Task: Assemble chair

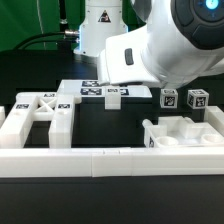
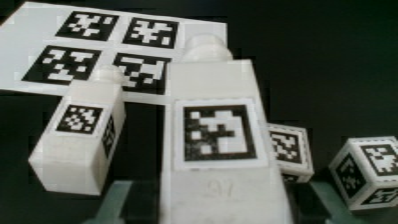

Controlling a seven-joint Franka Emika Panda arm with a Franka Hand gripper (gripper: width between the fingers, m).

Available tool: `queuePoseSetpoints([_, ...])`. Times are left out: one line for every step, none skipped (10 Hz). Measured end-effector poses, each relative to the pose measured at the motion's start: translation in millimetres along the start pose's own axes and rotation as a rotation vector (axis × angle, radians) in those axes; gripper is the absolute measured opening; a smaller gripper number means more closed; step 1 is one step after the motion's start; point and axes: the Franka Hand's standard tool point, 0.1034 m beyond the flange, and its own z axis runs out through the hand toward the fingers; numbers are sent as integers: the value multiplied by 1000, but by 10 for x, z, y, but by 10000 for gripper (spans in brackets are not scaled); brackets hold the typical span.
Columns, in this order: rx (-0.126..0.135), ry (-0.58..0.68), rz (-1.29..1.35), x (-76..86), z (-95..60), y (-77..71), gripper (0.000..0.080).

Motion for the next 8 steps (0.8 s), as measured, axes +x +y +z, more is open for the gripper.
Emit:
queuePoseSetpoints([-1, 26, 0, 37, -28, -1, 287])
queuePoseSetpoints([-1, 32, -1, 47, -35, 2, 287])
queuePoseSetpoints([-1, 63, -2, 80, -88, 6, 287])
queuePoseSetpoints([-7, 150, -8, 117, -249, -13, 287])
queuePoseSetpoints([-9, 217, -8, 100, -357, -20, 287])
queuePoseSetpoints([-12, 289, -8, 104, -453, -26, 287])
queuePoseSetpoints([-15, 374, -6, 147, -485, -22, 287])
queuePoseSetpoints([-17, 435, -4, 156, -499, -16, 287])
